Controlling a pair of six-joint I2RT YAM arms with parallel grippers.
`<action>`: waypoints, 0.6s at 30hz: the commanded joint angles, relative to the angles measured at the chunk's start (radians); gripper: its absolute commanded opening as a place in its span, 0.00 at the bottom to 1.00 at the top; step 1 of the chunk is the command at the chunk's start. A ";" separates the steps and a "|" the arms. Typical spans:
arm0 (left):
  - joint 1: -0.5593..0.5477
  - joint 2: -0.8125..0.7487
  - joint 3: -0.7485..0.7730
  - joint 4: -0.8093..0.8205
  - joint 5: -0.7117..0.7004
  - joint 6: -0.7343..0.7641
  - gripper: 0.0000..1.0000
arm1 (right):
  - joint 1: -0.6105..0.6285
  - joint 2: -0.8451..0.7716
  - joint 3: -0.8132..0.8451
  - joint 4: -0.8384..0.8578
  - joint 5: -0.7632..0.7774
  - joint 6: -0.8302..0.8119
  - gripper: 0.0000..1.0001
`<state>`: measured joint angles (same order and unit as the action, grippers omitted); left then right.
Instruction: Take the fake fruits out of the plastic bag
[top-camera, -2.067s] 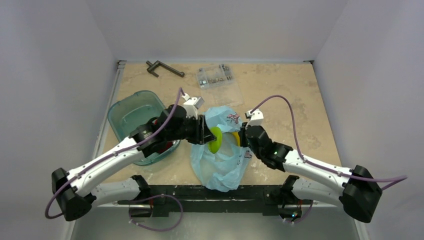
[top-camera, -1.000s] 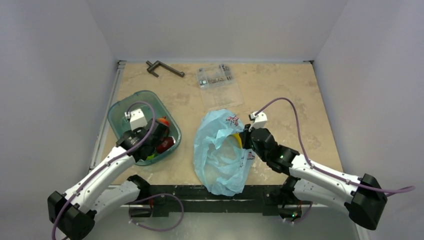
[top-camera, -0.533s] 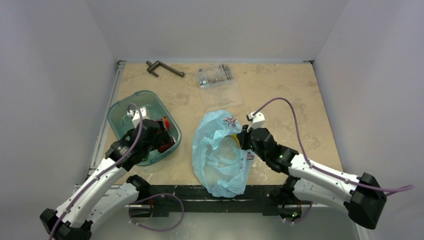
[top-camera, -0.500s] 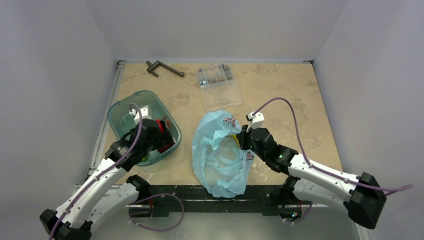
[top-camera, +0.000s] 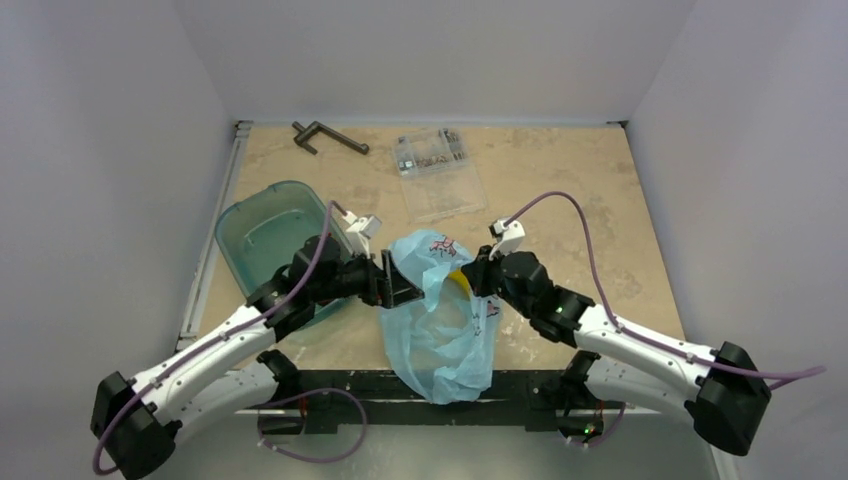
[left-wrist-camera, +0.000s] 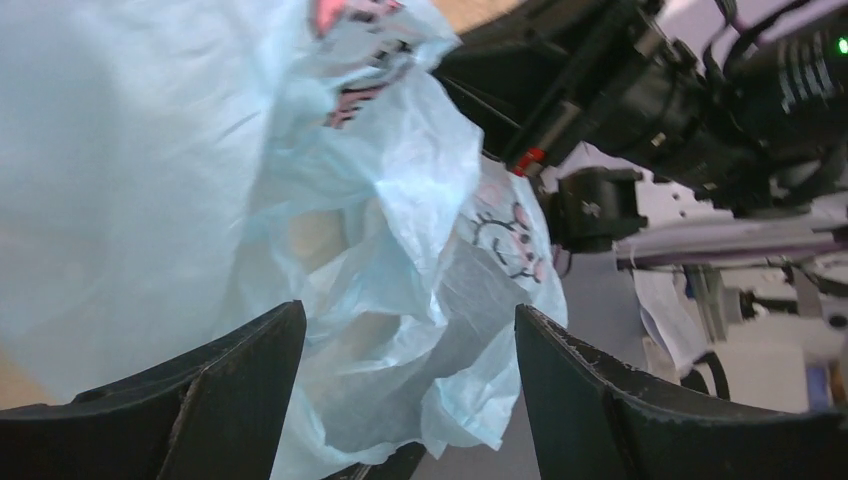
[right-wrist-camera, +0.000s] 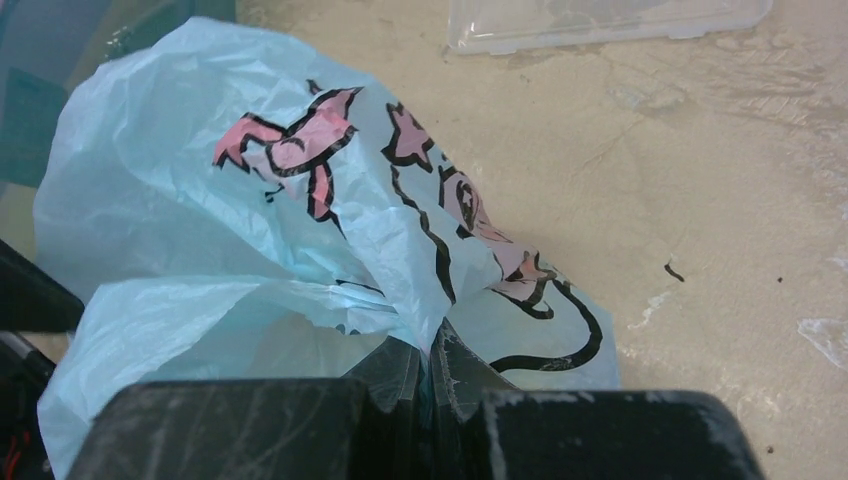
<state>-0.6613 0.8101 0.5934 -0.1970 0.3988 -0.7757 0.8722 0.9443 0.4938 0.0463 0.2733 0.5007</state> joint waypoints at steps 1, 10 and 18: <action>-0.133 0.114 0.017 0.260 0.059 -0.039 0.73 | -0.021 0.020 0.067 0.091 -0.031 0.041 0.00; -0.259 0.269 0.089 0.348 -0.020 -0.044 0.64 | -0.119 0.114 0.149 0.114 -0.034 0.016 0.00; -0.262 0.160 0.220 0.020 -0.173 0.069 0.76 | -0.184 0.234 0.266 0.077 -0.008 -0.033 0.00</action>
<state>-0.9195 1.0519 0.7238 -0.0269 0.3363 -0.7776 0.7212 1.1481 0.6895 0.0998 0.2470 0.4984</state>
